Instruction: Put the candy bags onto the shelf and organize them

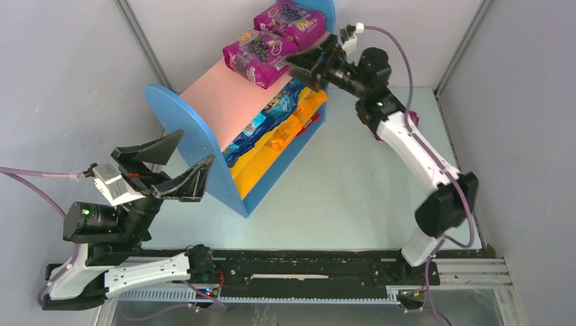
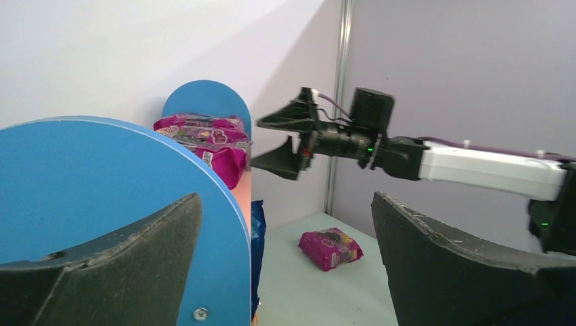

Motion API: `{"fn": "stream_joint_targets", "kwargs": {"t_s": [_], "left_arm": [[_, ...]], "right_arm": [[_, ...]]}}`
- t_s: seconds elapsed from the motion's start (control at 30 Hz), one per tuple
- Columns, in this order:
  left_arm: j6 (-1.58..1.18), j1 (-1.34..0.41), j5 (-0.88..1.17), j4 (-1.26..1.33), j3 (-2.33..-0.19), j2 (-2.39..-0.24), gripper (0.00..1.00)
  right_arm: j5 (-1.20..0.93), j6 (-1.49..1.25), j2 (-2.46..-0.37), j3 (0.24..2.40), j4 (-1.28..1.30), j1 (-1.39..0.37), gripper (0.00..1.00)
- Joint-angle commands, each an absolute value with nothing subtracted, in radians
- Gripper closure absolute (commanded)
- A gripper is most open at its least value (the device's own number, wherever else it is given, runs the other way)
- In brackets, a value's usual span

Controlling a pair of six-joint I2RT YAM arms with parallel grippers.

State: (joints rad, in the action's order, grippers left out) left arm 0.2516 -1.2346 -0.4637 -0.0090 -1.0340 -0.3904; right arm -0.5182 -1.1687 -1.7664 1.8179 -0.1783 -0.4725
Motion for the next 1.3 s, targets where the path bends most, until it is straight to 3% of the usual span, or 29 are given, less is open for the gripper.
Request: {"fn": "stream_joint_targets", "kwargs": {"t_s": [0.0, 0.13, 0.33, 0.6, 0.9, 1.13, 1.27], "left_arm": [[0.255, -1.229, -0.457, 0.006, -1.022, -0.415, 0.0], [0.256, -1.229, -0.46, 0.006, -1.021, -0.429, 0.0], [0.252, -1.229, -0.459, 0.006, -1.023, -0.45, 0.0], [0.249, -1.229, -0.459, 0.006, -1.022, -0.472, 0.0], [0.24, -1.229, -0.449, 0.007, -1.02, -0.466, 0.0], [0.242, -1.229, -0.447, 0.008, -1.02, -0.457, 0.0], [0.249, -1.229, -0.447, 0.006, -1.017, -0.461, 0.0]], "right_arm": [[-0.599, -1.003, -1.488, 1.598, -0.117, -0.433, 0.12], [-0.538, -0.813, -1.213, 1.29, 0.051, -0.391, 0.08], [-0.141, -0.532, -0.976, 1.022, 0.452, -0.302, 0.05], [-0.161, -0.471, -0.878, 0.742, 0.402, -0.016, 0.03], [-0.254, -0.547, -1.221, 0.81, 0.101, 0.337, 0.02], [-0.195, -0.57, -1.565, 1.068, 0.021, 0.398, 0.02], [-0.304, -0.581, -1.779, 1.244, 0.016, 0.426, 0.01]]}}
